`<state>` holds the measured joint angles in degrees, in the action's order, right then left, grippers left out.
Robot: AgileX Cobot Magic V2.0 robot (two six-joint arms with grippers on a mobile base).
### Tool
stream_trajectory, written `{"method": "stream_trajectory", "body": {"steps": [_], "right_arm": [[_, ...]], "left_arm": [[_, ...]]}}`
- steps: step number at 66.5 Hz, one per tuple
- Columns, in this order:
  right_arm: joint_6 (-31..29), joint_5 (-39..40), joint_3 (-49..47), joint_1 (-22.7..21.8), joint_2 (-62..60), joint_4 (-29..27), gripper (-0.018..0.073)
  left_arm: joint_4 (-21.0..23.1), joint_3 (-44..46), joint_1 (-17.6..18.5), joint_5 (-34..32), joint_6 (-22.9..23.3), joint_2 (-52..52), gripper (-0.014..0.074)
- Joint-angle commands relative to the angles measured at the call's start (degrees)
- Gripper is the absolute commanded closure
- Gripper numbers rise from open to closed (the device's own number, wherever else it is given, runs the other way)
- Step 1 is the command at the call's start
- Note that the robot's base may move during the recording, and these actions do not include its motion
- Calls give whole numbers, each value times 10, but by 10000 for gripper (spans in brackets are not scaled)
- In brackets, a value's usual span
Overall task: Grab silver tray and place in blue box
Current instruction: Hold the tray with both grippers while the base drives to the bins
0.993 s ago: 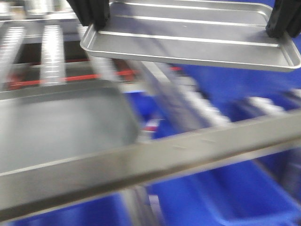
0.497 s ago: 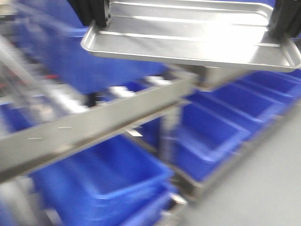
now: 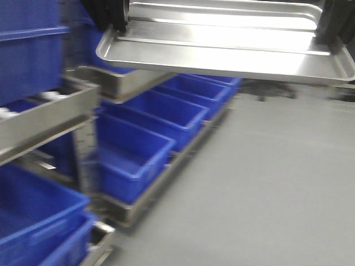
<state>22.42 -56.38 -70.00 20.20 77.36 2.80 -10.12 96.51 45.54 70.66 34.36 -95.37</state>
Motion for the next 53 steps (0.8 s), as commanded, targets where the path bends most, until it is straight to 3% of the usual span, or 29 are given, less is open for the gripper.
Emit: {"method": "stream_trajectory", "body": {"steps": [1, 53], "right_arm": [[-9, 27, -21, -2, -20, 17, 501], [-9, 26, -21, -2, -20, 17, 501]], "left_arm": [[-10, 15, 1, 23, -7, 22, 694], [-10, 15, 1, 23, -7, 22, 694]]}}
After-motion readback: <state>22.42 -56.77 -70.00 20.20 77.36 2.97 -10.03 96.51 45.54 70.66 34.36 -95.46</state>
